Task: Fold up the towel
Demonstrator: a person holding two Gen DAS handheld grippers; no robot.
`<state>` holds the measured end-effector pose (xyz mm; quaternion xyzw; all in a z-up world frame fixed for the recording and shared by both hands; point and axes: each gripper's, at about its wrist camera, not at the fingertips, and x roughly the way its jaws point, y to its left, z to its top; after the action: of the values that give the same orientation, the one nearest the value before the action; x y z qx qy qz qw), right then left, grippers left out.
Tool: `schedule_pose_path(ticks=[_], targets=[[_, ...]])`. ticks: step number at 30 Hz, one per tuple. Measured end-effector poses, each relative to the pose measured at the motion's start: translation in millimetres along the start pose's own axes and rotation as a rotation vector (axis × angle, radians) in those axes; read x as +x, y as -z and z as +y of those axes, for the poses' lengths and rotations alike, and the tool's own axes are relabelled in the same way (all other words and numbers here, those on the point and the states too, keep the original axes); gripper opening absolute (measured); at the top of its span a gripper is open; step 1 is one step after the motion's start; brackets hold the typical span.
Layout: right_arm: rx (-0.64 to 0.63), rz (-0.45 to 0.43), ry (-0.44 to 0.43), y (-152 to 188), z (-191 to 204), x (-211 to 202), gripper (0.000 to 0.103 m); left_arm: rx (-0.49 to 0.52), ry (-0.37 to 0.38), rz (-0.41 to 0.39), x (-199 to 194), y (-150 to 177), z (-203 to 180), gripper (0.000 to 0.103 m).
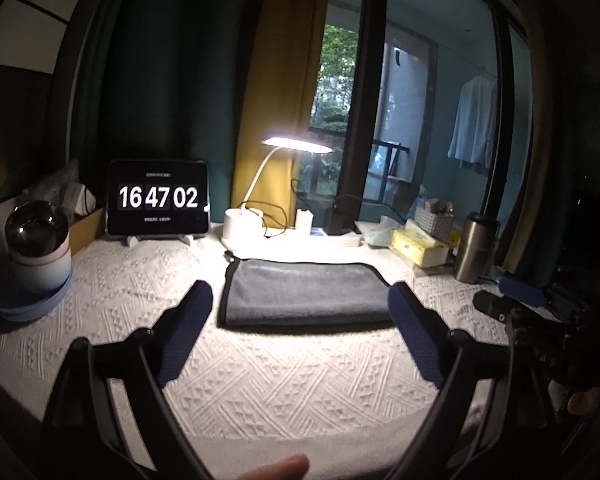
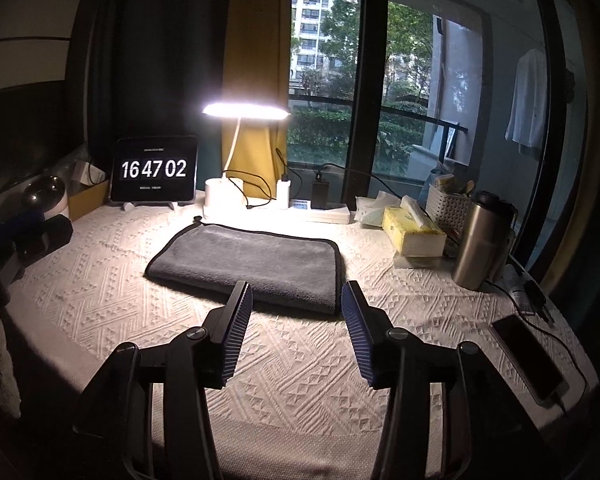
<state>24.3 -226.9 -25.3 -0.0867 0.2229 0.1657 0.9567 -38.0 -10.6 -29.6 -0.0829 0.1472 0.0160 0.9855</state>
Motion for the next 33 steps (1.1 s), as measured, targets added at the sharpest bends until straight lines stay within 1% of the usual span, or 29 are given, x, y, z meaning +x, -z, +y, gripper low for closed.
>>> schedule_pose_path(ticks=[3,9,15,33], targets=[[-0.001,0.009,-0.009,5,4,-2,0.049,0.008,-0.028,0.025,-1,7,-1,0.090],[0.002,0.031,-0.013,16,7,-3,0.049,0.016,-0.039,0.034,-7,14,0,0.090],[0.001,0.030,-0.013,18,10,-5,0.049,0.027,-0.029,0.044,-8,17,-2,0.090],[0.001,0.039,-0.017,19,12,-4,0.049,0.018,-0.029,0.051,-8,18,1,0.090]])
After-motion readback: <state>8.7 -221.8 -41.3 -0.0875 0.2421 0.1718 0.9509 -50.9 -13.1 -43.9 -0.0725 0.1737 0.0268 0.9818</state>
